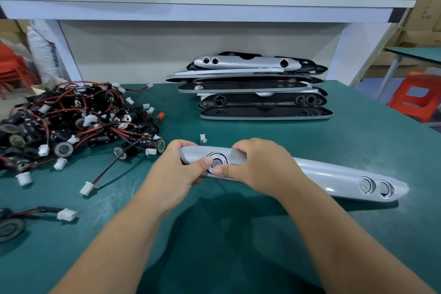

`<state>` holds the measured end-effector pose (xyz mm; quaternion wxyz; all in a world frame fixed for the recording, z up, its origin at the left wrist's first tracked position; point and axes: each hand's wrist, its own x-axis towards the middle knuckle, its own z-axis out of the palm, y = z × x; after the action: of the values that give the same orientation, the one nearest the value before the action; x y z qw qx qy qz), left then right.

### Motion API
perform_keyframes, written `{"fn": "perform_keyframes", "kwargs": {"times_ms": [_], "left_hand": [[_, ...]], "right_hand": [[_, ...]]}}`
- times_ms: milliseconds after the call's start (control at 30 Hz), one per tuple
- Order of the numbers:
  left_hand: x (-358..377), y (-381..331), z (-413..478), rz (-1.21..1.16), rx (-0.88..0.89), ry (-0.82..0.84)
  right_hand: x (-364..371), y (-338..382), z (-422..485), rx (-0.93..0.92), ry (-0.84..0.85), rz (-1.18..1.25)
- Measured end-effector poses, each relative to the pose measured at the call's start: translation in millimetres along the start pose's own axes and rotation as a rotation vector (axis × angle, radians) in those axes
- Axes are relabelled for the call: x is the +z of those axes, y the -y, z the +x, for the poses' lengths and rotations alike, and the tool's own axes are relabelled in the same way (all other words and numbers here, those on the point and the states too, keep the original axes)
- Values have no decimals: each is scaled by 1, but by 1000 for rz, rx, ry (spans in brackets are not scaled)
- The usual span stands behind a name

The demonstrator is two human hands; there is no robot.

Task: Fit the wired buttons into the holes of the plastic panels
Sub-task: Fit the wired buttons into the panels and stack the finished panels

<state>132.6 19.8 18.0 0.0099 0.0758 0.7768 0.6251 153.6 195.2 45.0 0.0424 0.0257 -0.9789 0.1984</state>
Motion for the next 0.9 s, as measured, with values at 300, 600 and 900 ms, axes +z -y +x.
{"fn": "perform_keyframes", "kwargs": {"times_ms": [300,600,900], "left_hand": [[4,3,-1,193,2,-65],[6,4,-3,170,-42,-55],[6,3,-2,88,-49,-69]], "right_hand": [[16,-5,-1,-29,-171,-76],[19,-5,0,-29,-115,-75],[18,-6,-9,-127,-162,-197]]}}
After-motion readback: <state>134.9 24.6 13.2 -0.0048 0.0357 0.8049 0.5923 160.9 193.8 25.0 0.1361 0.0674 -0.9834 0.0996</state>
